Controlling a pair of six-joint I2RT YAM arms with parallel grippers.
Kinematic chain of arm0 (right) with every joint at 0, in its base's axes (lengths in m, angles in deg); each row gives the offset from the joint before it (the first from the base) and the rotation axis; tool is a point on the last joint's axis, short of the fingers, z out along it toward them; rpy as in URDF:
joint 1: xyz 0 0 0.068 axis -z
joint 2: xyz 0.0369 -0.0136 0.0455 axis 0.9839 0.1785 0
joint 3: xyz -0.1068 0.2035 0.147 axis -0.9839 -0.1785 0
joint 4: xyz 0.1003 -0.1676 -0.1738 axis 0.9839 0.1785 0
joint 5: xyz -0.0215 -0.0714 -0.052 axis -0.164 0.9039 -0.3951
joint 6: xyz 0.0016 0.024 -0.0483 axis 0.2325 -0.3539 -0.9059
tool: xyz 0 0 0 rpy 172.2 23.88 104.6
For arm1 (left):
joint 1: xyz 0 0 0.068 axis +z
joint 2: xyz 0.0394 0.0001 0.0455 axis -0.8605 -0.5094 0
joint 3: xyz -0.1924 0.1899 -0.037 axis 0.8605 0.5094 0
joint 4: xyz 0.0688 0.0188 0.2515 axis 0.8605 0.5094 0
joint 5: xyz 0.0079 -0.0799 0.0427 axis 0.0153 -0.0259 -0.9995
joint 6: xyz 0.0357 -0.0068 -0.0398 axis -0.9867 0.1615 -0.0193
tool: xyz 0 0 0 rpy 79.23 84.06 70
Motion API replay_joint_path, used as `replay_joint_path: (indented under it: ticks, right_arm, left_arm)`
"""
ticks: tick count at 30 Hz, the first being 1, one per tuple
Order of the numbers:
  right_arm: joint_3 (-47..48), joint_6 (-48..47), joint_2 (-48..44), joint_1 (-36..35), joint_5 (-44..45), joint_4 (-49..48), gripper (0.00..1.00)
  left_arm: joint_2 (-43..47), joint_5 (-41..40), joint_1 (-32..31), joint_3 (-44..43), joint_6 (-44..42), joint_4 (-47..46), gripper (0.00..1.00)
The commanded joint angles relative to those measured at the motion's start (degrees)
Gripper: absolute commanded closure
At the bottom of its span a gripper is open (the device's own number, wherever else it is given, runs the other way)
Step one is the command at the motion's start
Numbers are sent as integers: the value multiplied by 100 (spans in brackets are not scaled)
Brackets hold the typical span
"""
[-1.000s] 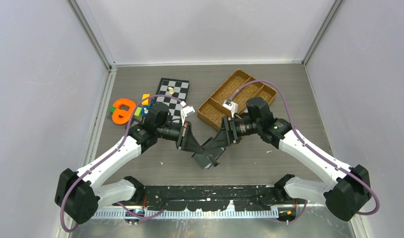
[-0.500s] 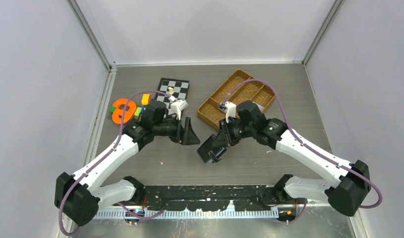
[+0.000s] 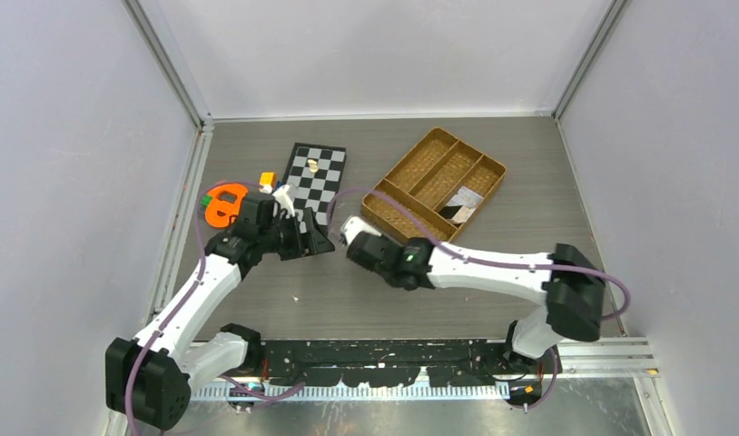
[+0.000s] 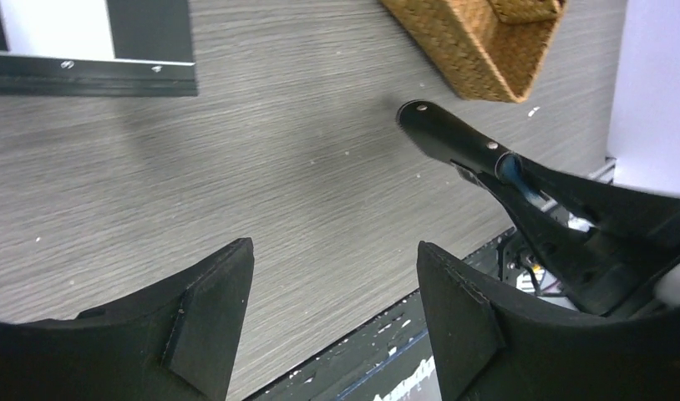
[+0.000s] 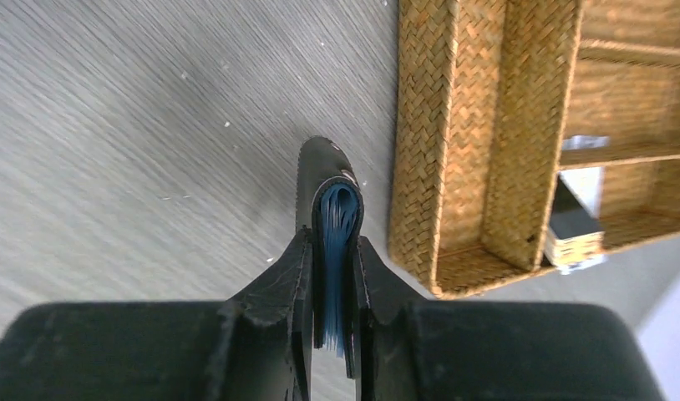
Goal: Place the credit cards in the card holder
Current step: Close the card holder at the center of the board.
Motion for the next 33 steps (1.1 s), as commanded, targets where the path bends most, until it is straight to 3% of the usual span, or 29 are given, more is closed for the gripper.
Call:
replay_joint_path:
  ticks: [1,4,6,11,16,24,28,33]
  right_arm:
    - [278,-650,594,-653,1968,-195,99]
    - [382,-635,993,-941,2062,-194,98]
    - [484,-515,1180,-1111,1965,-130,88]
    - [811,81,1156,-1383,1232,228,52]
    - [815,785,525,-1411,602,455,38]
    - [385,2410,-423,-1109,153,602,33]
    - [-185,3593,-766,-232,-663,459,36]
    - [-1247,4843,-1239,860,-1940,-416,38]
  left_arm:
    - [196,-286,108,244,133,53,26]
    - [143,-333,117,379,127,16,26]
    - [72,-367,119,443,126,22,26]
    - [43,-478,119,514,-1,106,26]
    - [17,-505,119,530,-95,106,26]
    - [-370,-50,-71,538,-18,-455,27]
    - [-632,-151,-604,514,74,-872,27]
    - [-1178,-273,-1324,466,-83,-1561,27]
